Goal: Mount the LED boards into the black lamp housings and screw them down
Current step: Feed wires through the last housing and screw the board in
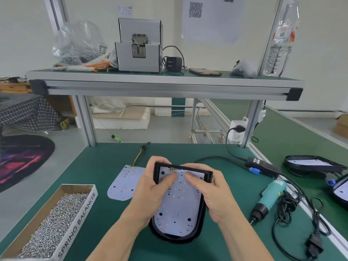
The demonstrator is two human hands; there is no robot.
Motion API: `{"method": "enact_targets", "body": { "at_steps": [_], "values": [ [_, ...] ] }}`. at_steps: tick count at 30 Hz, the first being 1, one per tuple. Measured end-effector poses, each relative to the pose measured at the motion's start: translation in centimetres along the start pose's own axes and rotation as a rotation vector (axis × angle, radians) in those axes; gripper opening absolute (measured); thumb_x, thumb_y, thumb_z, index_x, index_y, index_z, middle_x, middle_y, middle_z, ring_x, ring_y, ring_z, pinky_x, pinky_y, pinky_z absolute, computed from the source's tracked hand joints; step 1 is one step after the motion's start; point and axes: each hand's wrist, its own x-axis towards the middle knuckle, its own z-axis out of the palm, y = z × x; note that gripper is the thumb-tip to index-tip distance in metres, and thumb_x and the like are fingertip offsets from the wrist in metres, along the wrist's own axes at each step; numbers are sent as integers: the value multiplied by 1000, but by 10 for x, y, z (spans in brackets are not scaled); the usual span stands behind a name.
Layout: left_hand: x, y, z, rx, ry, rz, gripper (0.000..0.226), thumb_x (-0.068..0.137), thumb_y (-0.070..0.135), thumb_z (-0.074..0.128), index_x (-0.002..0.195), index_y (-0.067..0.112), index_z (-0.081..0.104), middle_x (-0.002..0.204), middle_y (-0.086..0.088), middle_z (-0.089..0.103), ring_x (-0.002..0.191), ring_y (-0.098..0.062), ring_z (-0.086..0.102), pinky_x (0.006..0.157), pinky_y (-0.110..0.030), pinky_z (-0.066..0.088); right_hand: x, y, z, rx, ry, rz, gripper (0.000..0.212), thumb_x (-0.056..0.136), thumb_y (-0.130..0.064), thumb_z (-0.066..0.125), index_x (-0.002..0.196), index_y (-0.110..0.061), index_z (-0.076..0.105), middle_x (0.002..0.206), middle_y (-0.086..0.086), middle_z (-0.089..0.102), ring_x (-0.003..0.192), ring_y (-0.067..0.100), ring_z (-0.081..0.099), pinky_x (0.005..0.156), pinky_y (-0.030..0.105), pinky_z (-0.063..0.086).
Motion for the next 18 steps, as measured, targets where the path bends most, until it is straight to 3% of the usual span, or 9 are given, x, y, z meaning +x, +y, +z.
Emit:
{"method": "enact_targets", "body": {
  "at_steps": [4,7,10,12,14,16,18],
  "values": [
    [2,-5,-1,27,17,-31,21,93,15,68,104,28,56,79,12,62,71,-7,60,64,-18,52,3,6,1,12,10,38,27,76,-18,77,102,-9,76,97,12,77,88,20,73,77,27,57],
    [3,-12,0,-42,73,-169,18,94,13,67,100,28,59,87,-3,69,75,-16,66,68,-28,57,5,16,1,46,25,160,21,89,-9,74,109,-7,71,104,10,77,98,26,73,87,37,59],
    [4,-21,-1,-130,167,-326,14,95,17,65,106,26,62,102,-4,74,88,-14,72,68,-26,58,1,33,1,-87,61,208,21,91,-7,71,110,-16,67,103,-2,77,99,18,73,86,33,59],
    [5,-26,-8,49,74,-435,14,98,37,58,107,26,62,105,8,73,99,-10,68,75,-22,53,-3,46,2,-216,85,219,17,91,-5,68,103,-17,68,99,-1,77,97,21,72,85,36,59],
    [7,-30,-25,291,60,-554,38,93,55,48,93,19,57,92,8,65,88,-16,60,76,-32,51,-6,59,1,-211,103,266,14,92,-4,67,102,-12,69,100,4,77,98,28,72,89,47,58],
    [11,-32,-57,493,248,-502,33,94,42,46,86,13,59,84,0,66,83,-28,60,73,-40,53,-5,67,-2,-189,142,324,10,92,-4,67,100,-9,69,102,9,76,98,33,72,90,51,57],
    [9,-29,-104,810,463,-400,19,94,19,51,82,20,66,88,0,72,80,-26,62,62,-32,47,-2,75,-6,-202,173,354,8,91,-5,68,98,-9,70,101,10,76,98,34,71,90,51,57]
  ]
}}
